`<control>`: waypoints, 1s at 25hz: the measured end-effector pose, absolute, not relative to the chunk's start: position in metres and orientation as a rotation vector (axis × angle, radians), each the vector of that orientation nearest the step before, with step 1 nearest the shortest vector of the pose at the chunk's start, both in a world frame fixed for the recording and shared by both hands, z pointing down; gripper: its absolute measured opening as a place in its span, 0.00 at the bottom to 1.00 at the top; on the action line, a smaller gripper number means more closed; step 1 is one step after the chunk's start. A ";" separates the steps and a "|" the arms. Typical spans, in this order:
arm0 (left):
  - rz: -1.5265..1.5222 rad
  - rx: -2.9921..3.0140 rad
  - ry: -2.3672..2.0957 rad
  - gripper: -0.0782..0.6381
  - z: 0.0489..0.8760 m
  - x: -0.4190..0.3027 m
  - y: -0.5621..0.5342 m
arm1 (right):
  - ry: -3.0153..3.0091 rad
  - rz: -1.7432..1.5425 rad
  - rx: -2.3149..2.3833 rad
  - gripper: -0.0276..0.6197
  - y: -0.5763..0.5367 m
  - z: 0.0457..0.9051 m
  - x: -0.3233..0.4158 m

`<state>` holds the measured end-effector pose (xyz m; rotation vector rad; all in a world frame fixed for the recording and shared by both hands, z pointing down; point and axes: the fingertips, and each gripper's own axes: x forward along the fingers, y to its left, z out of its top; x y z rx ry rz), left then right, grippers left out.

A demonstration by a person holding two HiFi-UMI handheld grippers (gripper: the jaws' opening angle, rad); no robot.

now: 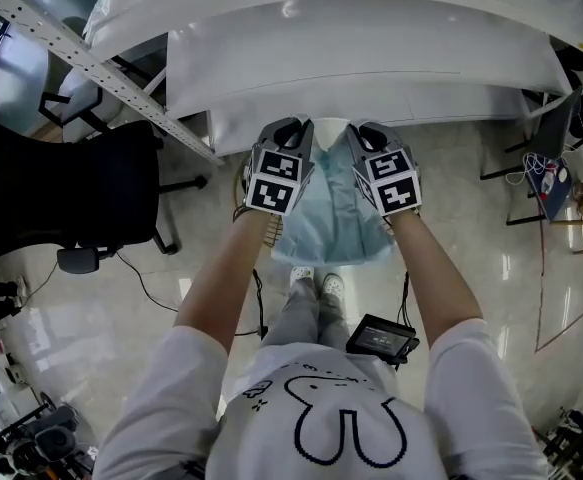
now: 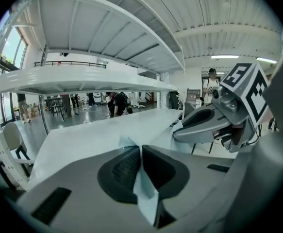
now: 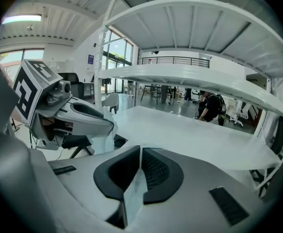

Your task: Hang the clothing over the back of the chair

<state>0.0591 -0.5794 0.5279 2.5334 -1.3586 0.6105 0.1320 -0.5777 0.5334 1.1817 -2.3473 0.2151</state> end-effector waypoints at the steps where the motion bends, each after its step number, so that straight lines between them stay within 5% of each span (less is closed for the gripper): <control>1: 0.629 2.517 -1.341 0.15 0.536 0.058 -0.574 | -2.337 0.248 1.174 0.08 -0.572 0.541 0.133; 19: 0.911 2.247 -0.968 0.16 0.639 0.069 -0.458 | -2.110 0.617 0.770 0.12 -0.440 0.642 0.132; 25: 0.894 2.210 -0.954 0.30 0.641 0.070 -0.440 | -2.097 0.611 0.734 0.17 -0.419 0.643 0.139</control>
